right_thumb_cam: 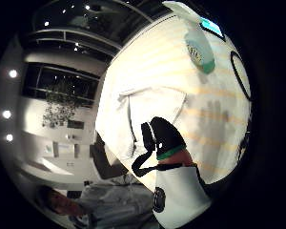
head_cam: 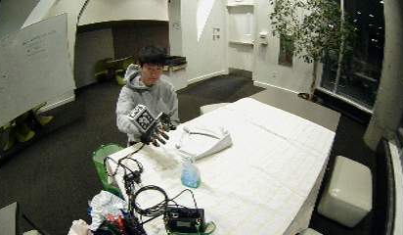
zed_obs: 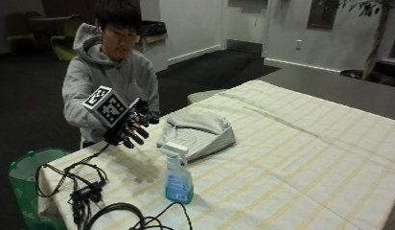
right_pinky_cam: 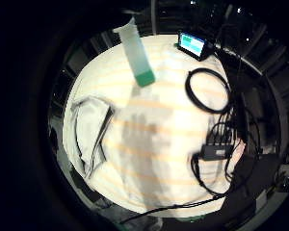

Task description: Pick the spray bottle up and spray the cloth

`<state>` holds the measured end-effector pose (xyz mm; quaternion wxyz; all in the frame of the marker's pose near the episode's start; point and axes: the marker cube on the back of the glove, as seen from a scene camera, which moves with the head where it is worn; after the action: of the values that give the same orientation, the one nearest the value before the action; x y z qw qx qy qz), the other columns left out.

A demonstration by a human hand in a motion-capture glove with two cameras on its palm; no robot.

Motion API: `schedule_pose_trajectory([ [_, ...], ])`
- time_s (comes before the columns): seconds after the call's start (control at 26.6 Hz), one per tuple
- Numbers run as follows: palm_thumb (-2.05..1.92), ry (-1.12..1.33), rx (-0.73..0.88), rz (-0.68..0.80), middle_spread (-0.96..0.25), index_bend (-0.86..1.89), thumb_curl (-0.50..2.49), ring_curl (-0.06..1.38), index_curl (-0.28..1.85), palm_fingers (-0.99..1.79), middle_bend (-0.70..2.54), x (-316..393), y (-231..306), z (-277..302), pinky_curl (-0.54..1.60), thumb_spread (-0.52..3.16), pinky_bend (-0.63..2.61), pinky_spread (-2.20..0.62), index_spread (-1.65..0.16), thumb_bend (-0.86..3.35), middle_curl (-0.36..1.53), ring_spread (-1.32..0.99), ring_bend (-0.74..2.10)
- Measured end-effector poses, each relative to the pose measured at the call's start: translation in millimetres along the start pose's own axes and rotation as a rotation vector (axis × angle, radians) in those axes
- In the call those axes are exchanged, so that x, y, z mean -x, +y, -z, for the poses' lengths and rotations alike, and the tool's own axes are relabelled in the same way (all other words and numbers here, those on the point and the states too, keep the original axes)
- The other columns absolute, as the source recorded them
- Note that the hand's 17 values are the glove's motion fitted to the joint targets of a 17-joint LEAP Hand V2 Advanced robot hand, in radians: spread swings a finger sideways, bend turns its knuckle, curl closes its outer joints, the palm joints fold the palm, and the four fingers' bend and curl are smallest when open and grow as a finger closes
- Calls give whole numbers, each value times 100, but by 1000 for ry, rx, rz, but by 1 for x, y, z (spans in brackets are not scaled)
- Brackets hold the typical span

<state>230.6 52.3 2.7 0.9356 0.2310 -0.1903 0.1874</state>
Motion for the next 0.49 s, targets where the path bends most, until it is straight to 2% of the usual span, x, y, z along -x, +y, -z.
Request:
schedule_pose_trajectory([
  [0.49, 70, -200, -50, -188, -1, 8, 37, 30, 12, 6, 37, -34, -63, -20, 36, 99, 49, 24, -31, -2, 38, 6, 38],
])
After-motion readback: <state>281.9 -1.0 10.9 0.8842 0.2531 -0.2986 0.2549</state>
